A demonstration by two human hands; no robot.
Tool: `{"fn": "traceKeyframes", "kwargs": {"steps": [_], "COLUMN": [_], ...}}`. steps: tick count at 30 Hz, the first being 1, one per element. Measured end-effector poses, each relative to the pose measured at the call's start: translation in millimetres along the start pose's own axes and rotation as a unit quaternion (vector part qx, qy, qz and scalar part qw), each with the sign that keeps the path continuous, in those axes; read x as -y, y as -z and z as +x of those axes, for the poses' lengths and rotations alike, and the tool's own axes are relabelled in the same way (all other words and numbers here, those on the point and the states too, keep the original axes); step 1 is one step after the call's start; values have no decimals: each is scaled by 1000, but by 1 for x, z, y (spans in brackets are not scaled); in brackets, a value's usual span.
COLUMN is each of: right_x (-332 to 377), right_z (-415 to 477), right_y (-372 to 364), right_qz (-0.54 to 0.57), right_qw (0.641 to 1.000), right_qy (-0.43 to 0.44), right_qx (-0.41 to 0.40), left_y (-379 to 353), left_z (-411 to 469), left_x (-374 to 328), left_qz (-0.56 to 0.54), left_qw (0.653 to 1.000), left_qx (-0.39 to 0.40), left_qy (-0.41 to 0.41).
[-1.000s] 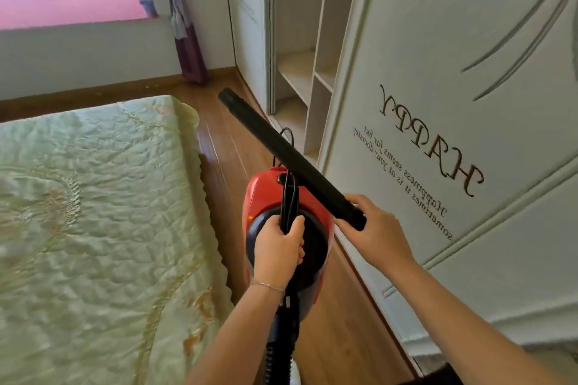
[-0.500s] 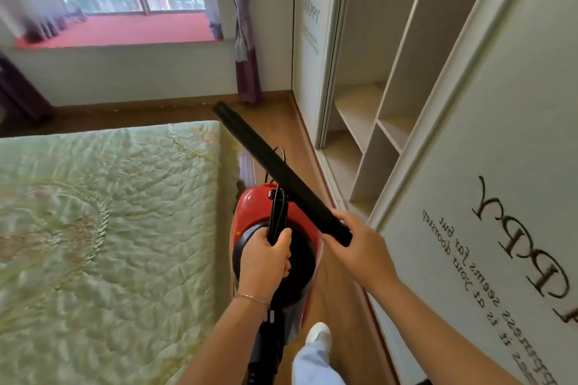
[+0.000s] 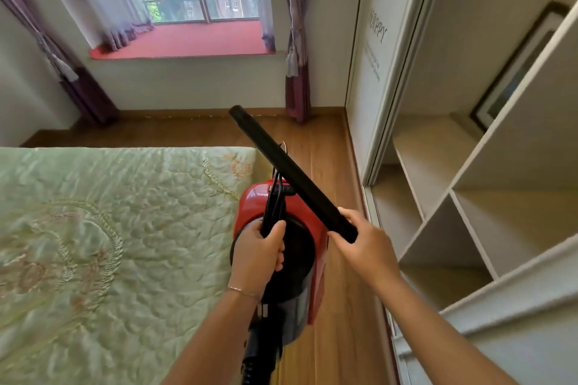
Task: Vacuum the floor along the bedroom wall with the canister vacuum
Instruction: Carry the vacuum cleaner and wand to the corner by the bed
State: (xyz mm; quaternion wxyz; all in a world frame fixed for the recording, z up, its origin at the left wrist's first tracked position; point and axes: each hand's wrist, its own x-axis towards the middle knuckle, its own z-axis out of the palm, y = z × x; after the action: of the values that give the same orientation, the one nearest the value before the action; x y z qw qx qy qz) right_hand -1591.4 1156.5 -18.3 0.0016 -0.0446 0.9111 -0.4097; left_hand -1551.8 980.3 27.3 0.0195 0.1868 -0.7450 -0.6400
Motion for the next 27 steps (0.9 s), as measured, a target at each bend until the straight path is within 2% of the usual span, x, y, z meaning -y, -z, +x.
{"fn": "traceKeyframes", "kwargs": {"steps": [10, 17, 27], "right_x": [-6, 18, 20], "right_z": [219, 396, 583], "right_y": [-36, -50, -48], "right_qz": [-30, -29, -26], "right_qw": [999, 999, 999], "right_qy": [17, 8, 23], "right_qx": [34, 37, 33], "left_y": [-27, -38, -73], "left_z": [196, 363, 542], "left_x": [-14, -68, -118], "left_qz": [-37, -28, -14], "left_qw": [999, 999, 999], "left_qx": [-13, -6, -21], "left_qy": [30, 26, 29]}}
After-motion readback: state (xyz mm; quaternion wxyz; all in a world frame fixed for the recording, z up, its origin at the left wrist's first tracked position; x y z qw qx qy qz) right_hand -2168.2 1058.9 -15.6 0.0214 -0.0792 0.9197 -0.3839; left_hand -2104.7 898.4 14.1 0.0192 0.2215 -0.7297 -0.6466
